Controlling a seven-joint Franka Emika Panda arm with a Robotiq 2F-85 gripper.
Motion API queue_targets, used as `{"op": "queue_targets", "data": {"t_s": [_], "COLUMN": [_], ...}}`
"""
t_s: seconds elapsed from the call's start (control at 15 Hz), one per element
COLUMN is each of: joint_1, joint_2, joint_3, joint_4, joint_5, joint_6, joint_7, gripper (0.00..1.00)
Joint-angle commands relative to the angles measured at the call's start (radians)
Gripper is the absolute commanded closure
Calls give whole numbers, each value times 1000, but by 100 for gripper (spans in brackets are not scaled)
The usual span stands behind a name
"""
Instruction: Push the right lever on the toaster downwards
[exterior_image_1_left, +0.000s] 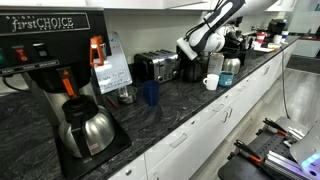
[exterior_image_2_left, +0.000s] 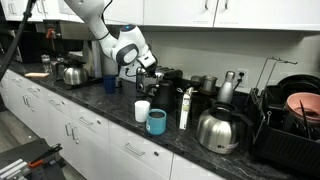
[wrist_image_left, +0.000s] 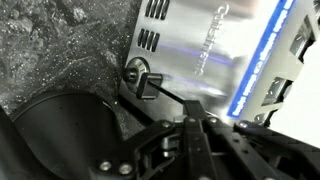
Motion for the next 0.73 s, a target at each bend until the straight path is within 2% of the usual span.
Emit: {"op": "queue_targets", "data": {"t_s": [0.0,0.07,0.13,0.2,0.33,0.4,0.67], "joint_1": [-102,-139,-39,-43,-31,-30,-29], "joint_2": [-86,-113,-64,-76,-74,-70,-67], "joint_3": [118,163,66,73,63,61,59], "joint_4": [-77,-99,-46,-57,-56,-55,-53], "joint_5": [26,34,58,67,76,76,76], "joint_6": [-8,-26,-10,-9,-11,-10,-10], "joint_7": [-51,-66,-61,-66,-70,-70,-70], "gripper": [72,67,59,77,63,59,59]}}
